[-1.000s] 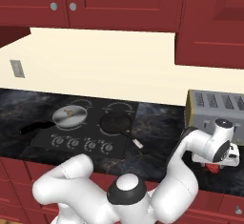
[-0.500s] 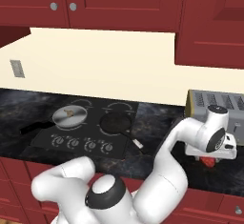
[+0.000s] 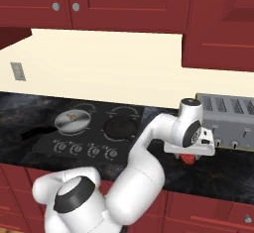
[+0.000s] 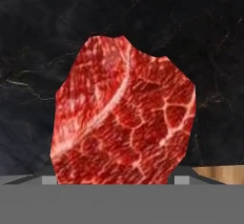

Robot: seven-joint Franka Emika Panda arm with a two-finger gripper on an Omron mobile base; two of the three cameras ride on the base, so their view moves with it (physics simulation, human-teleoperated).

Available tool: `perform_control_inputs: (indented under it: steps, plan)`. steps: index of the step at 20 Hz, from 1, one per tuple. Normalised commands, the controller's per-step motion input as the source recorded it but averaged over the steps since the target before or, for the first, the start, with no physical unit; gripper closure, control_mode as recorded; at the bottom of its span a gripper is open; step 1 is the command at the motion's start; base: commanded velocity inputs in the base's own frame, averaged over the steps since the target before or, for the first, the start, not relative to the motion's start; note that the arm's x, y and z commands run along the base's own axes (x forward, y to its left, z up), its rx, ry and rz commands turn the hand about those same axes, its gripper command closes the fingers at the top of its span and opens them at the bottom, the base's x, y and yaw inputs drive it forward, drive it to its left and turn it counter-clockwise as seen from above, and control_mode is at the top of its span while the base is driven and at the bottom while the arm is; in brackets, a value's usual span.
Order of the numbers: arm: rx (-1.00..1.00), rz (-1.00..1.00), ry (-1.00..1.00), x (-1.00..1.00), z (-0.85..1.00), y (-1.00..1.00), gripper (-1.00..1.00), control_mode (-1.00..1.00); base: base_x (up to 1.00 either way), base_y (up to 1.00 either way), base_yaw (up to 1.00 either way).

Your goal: Place both pans onto different burners. Then place the garlic and the steak on different pans.

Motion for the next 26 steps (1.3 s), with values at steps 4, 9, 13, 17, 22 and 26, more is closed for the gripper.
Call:
perform_control_inputs:
  steps: [4,9,13,17,22,26]
  plan:
    - [0.00,0.00,-0.10,-0.07,0.26,0.76,1.00,-1.00,0.00,0.00,0.00]
    - [0.00,0.00,-0.17,-0.09,0.36,0.70,1.00,-1.00,0.00,0.00,0.00]
    - [0.00,0.00,-0.13,0.00,0.29,0.82,1.00,-1.00,0.00,0.00,0.00]
    - [0.00,0.00,-0.09,0.04,0.28,0.90,1.00,-1.00,0.00,0.00,0.00]
    - [0.00,0.00,-0.02,0.31,0.22,0.89,1.00,-1.00,0.00,0.00,0.00]
    - [0.00,0.00,0.00,0.58,0.06,0.74,1.00,-1.00,0.00,0.00,0.00]
